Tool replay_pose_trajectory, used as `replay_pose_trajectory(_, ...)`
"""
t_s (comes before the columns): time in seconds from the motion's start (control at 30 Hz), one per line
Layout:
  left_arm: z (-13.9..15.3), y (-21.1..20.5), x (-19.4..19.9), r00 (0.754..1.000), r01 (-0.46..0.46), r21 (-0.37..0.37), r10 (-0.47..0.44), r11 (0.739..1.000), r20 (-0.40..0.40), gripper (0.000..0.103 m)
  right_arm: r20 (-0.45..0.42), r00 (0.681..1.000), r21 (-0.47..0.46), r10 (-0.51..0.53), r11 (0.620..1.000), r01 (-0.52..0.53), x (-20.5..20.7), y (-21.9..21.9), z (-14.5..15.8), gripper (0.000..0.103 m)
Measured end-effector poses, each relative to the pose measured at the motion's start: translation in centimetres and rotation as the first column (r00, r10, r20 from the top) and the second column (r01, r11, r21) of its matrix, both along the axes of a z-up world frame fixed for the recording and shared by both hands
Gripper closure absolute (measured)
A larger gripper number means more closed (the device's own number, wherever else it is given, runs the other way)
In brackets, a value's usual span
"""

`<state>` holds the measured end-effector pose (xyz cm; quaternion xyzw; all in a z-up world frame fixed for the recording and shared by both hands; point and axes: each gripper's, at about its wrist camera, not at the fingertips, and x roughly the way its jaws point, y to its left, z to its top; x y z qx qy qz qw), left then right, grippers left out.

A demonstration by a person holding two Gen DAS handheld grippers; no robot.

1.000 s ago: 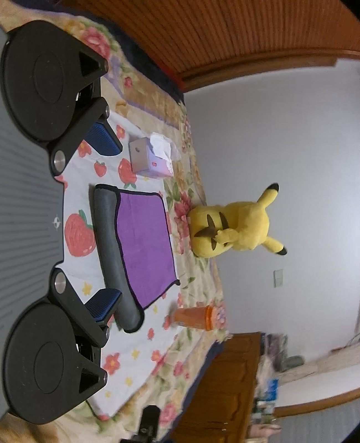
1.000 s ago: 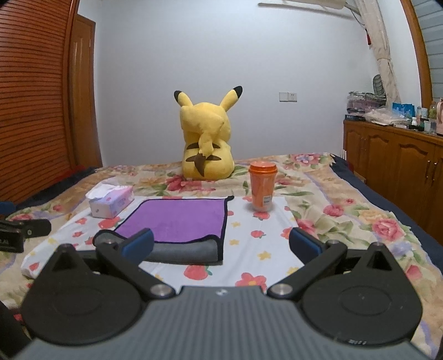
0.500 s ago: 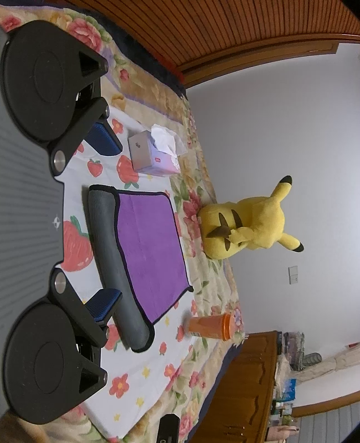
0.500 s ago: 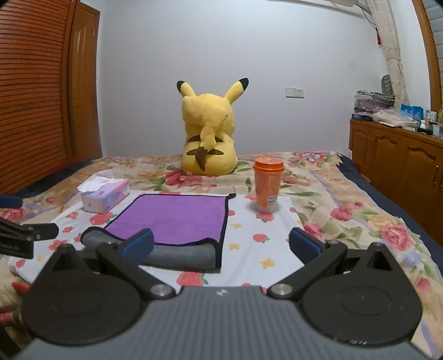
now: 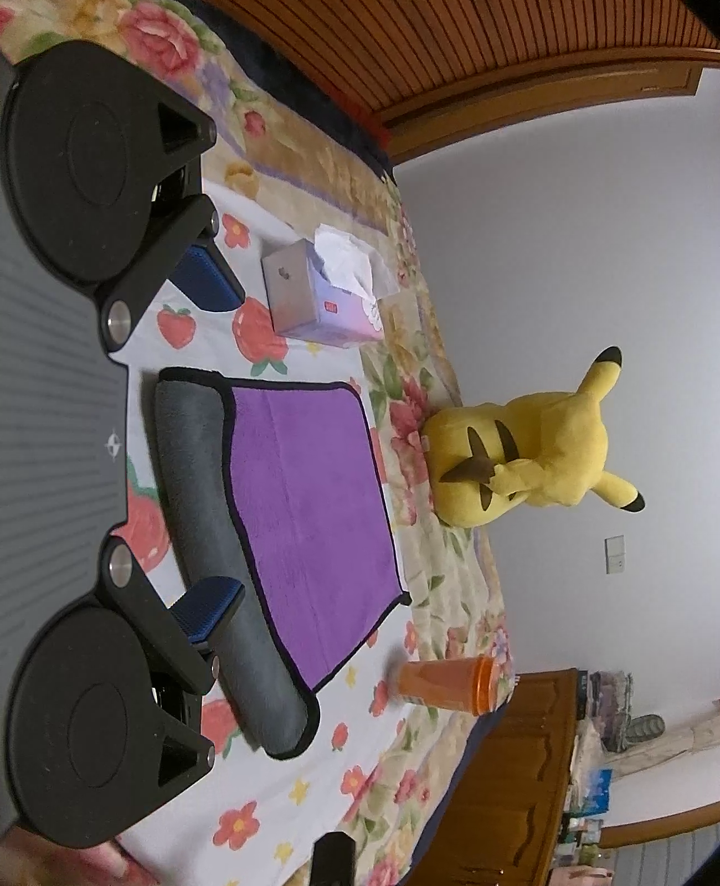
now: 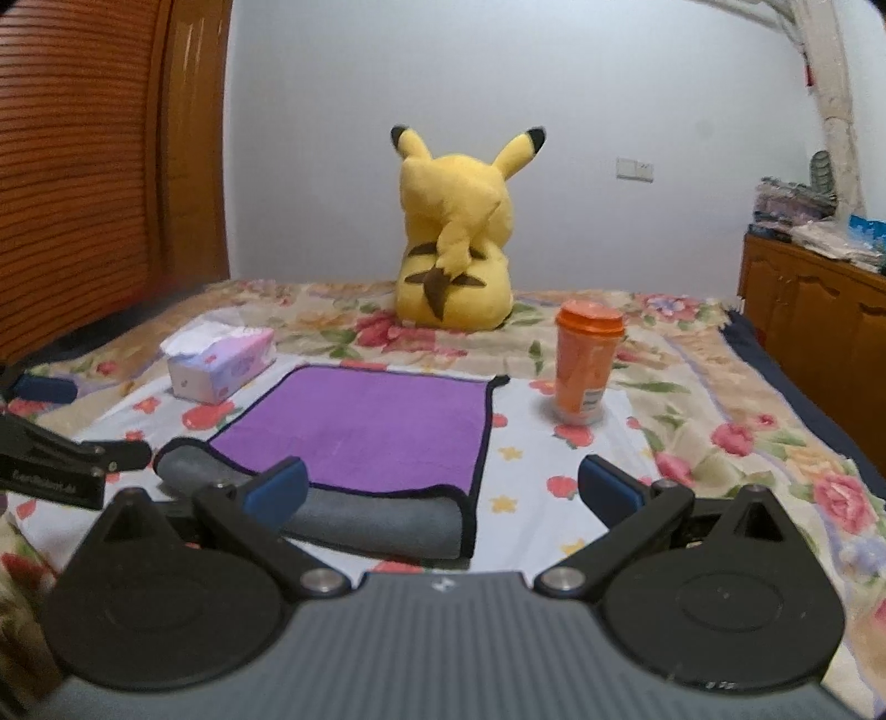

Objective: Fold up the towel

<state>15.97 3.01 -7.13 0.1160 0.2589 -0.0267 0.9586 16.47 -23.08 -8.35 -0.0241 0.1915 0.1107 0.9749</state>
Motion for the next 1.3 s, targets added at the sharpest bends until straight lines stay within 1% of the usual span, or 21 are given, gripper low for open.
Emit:
replay_pose_trajectory(0.13, -0.8, 0.4, 2.0, 1.000, -0.002, -0.001, 0.002, 1.000, -0.013, 0.000, -0.034, 0.999, -0.014, 0.015, 1.000, -0.016, 1.5, 0.3, -0.6, 0.000)
replay_pose_trajectory(0.47, -2.6, 2.7, 5.8, 0.998, -0.016, -0.049, 0.013, 0.999, -0.069, 0.000, -0.107, 0.994, -0.045, 0.033, 0.998, -0.038, 5.1, 1.8, -2.0, 0.000)
replay_pose_trajectory(0.67, -3.2, 4.1, 7.2, 0.996, -0.017, -0.108, 0.007, 0.994, -0.094, 0.000, -0.157, 0.987, -0.037, 0.019, 0.999, -0.025, 7.3, 2.0, -3.1, 0.000)
replay_pose_trajectory(0.8, -3.4, 5.0, 7.7, 0.996, -0.017, -0.170, 0.003, 0.985, -0.084, 0.001, -0.186, 0.983, -0.033, 0.009, 0.999, -0.015, 8.6, 2.1, -3.8, 0.000)
replay_pose_trajectory(1.0, -3.8, 5.9, 8.5, 0.994, -0.014, -0.200, -0.008, 0.980, -0.106, 0.007, -0.206, 0.978, -0.055, -0.004, 0.998, -0.007, 10.2, 2.4, -4.3, 0.000)
replay_pose_trajectory(1.1, -4.1, 6.4, 8.8, 0.992, -0.008, -0.231, -0.021, 0.973, -0.121, 0.012, -0.218, 0.976, -0.059, -0.006, 0.998, -0.007, 10.9, 2.5, -4.5, 0.000)
replay_pose_trajectory(1.17, -4.5, 6.7, 9.1, 0.990, -0.005, -0.260, -0.033, 0.966, -0.139, 0.023, -0.229, 0.973, -0.054, -0.006, 0.999, -0.006, 11.3, 2.5, -4.7, 0.000)
replay_pose_trajectory(1.27, -4.9, 7.2, 9.6, 0.985, 0.004, -0.297, -0.055, 0.955, -0.164, 0.034, -0.253, 0.967, -0.041, -0.006, 0.999, -0.005, 11.8, 2.3, -5.2, 0.000)
replay_pose_trajectory(1.3, -5.1, 7.2, 9.7, 0.984, 0.005, -0.301, -0.059, 0.954, -0.170, 0.036, -0.259, 0.966, -0.039, -0.007, 0.999, -0.003, 11.9, 2.3, -5.3, 0.001)
